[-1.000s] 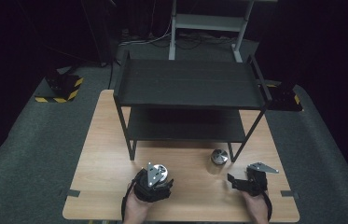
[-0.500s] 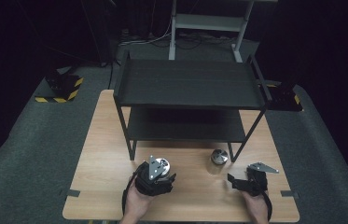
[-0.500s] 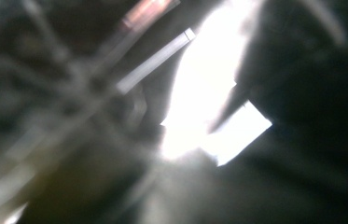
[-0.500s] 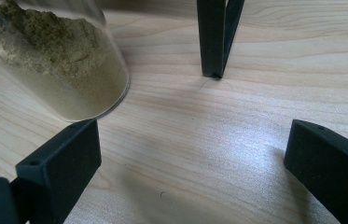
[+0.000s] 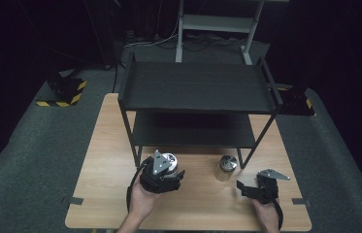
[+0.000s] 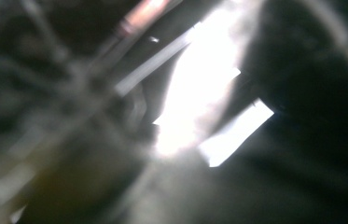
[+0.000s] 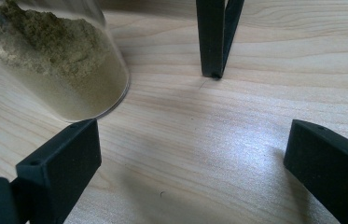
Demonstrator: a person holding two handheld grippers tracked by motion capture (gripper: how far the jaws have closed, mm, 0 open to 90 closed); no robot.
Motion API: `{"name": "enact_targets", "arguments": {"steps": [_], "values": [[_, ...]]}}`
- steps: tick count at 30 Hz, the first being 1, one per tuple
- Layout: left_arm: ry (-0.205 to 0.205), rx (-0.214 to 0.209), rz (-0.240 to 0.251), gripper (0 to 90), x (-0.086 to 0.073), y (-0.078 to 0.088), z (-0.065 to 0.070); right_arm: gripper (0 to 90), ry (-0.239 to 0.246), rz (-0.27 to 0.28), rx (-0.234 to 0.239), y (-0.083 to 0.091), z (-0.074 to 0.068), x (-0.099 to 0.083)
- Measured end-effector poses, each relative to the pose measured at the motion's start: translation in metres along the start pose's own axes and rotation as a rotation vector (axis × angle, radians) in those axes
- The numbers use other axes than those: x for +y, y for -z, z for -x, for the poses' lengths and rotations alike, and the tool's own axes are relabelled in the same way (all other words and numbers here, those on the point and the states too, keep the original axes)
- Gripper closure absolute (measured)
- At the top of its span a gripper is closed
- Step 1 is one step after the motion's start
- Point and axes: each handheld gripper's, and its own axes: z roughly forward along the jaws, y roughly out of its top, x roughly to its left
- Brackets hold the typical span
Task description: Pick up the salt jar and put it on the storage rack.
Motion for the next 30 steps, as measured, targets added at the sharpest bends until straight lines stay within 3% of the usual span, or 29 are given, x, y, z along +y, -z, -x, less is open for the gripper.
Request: {"name": "enact_targets", "arguments": {"steps": [21, 30], "values": [[-0.027, -0.016, 0.022, 30.9, 0.037, -0.002, -0.01, 3.9, -0.009, 0.004, 0.007, 0.0, 0.002, -0.001], [-0.048, 0.003, 0.028, 30.9, 0.056, -0.008, -0.015, 3.9, -0.011, 0.005, 0.009, 0.0, 0.003, -0.001]]}}
